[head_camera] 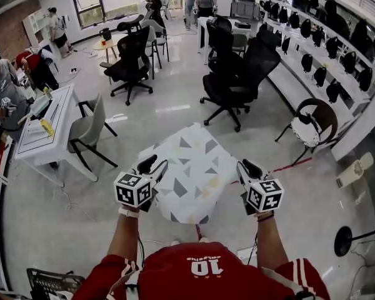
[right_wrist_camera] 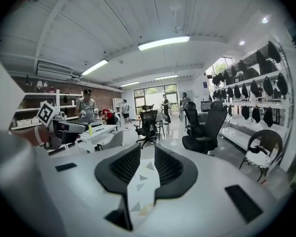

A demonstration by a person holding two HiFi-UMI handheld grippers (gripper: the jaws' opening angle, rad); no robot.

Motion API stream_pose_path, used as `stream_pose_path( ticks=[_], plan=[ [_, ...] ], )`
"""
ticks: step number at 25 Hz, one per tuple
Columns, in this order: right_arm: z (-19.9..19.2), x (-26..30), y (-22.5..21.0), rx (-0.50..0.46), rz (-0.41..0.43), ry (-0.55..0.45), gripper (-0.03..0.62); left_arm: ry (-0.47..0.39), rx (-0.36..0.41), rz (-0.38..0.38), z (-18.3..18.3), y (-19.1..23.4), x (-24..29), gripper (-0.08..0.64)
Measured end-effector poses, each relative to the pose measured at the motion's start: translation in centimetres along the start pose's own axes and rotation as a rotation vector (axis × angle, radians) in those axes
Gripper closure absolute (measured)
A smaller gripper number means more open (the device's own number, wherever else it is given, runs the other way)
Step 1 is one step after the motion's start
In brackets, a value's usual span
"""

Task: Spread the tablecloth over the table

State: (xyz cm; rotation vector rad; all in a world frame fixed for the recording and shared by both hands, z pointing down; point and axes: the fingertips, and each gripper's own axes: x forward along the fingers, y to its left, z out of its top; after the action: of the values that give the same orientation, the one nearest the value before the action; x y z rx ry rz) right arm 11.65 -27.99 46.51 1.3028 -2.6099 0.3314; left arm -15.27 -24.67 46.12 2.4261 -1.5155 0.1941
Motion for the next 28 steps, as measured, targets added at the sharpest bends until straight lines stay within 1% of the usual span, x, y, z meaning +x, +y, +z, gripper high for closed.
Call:
stream_pose_path(
  ticks=[2,3,6,8,12,16,20,24,28],
  plan=[
    [0.6,-0.2,-0.4,0.001,0.001,-0.017,0.505,-0.04,-0.027,-0.002,1.0,-0.2,0.1,0.379],
    [0.8,-0.3,-0.5,-0.002,0.002,-0.022,0.505,-0.056,-0.021,0.009,1.4,-0.3,0.1,0.38],
    [1.2,-0.2,-0.6,-0.008,0.007,-0.036,0.505,-0.086,0.044,0.064,2.6,-0.6,0.1,0.387],
    [1.9,-0.3,-0.4,-0.003,0.005,-0.063,0.505,-0.112,0.068,0.093,3.4,-0.9,0.0,0.391],
    [4.0,-0.5,0.2,-0.018,-0.016,-0.13,0.505,-0.173,0.079,0.126,5.2,-1.1,-0.8,0.405],
    [5.5,-0.7,1.4,-0.038,-0.007,-0.166,0.506,-0.21,0.072,0.174,6.2,-0.3,-1.7,0.436],
    [5.7,-0.5,1.8,-0.036,-0.012,-0.164,0.515,-0.231,0.053,0.21,6.3,0.6,-2.2,0.505],
    [6.2,-0.6,1.3,-0.034,-0.042,-0.164,0.529,-0.238,0.069,0.248,6.5,0.9,-2.7,0.535],
    [6.6,-0.7,0.5,-0.014,-0.073,-0.183,0.545,-0.222,0.074,0.278,6.2,1.5,-2.7,0.551]
  ],
)
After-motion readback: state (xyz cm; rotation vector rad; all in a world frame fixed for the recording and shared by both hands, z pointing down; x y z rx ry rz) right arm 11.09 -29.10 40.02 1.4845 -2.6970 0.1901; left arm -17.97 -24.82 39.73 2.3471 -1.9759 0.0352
